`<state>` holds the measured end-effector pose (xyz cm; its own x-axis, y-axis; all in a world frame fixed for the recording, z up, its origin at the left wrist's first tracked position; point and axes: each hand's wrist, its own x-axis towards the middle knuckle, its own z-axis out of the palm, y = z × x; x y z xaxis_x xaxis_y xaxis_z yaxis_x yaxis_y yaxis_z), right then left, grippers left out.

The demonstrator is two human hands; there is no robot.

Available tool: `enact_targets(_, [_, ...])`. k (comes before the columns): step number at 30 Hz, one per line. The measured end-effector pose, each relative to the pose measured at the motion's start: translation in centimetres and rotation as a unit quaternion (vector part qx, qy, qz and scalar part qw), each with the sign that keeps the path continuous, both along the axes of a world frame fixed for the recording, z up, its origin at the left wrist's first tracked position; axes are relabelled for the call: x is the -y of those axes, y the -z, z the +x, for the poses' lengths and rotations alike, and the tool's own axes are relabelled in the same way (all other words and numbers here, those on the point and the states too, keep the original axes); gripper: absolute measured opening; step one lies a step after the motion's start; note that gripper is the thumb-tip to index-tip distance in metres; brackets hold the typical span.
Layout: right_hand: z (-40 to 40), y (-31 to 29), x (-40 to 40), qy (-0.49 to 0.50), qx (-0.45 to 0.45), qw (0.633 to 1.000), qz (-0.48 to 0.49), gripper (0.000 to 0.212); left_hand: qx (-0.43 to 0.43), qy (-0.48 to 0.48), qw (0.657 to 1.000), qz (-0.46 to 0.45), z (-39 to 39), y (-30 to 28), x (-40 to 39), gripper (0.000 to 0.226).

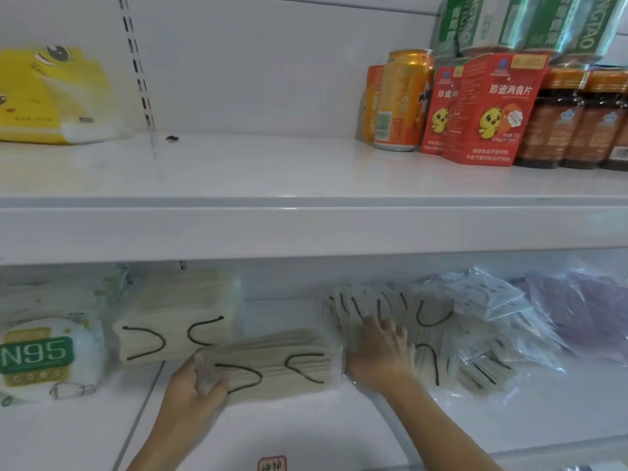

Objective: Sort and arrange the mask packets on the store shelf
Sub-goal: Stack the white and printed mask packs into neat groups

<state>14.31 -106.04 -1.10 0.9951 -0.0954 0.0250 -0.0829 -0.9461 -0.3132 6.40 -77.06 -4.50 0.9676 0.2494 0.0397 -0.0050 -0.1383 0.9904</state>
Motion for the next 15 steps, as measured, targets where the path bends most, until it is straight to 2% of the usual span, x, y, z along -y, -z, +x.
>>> enact_targets(1, [0.2, 0.0, -0.6, -0.008, -0.024, 0.999, -0.048, 0.066, 0.002, 0.009, 1.000, -0.016, -0.1, 0.2, -0.2, 0.040])
enact_targets(3, [0.9, 0.6, -1.6, -0.010, -0.016, 0.996, -0.088, 0.061, 0.018, 0.013, 0.999, -0.030, -0.4, 0.6, -0.7, 0.051])
enact_targets(6, [1.7, 0.5, -1.3, 0.001, 0.015, 0.994, -0.105, 0.049, 0.018, 0.004, 0.999, 0.027, -0.6, -0.3, 0.2, 0.040])
enact_targets(8, [2.0, 0.1, -0.5, -0.001, 0.031, 0.996, -0.083, 0.034, 0.028, -0.003, 0.999, 0.036, -0.7, -1.0, 0.7, 0.025])
enact_targets(11, [1.9, -0.7, 1.0, -0.014, 0.046, 0.997, -0.056, 0.022, 0.011, -0.016, 0.999, -0.027, -1.0, -0.9, 0.7, 0.025])
enact_targets(12, [1.9, -0.7, 1.7, -0.013, 0.064, 0.997, -0.038, 0.022, 0.015, -0.014, 1.000, -0.018, -1.3, -1.6, 1.0, 0.021])
enact_targets(13, [1.8, -0.5, 2.3, -0.017, 0.102, 0.995, -0.008, 0.024, 0.026, -0.002, 1.000, -0.007, -1.4, -2.1, 1.3, 0.015])
enact_targets(15, [1.1, -0.2, 3.0, -0.069, 0.223, 0.969, 0.082, 0.032, 0.023, 0.026, 0.999, 0.018, -0.9, -1.9, 1.4, 0.027])
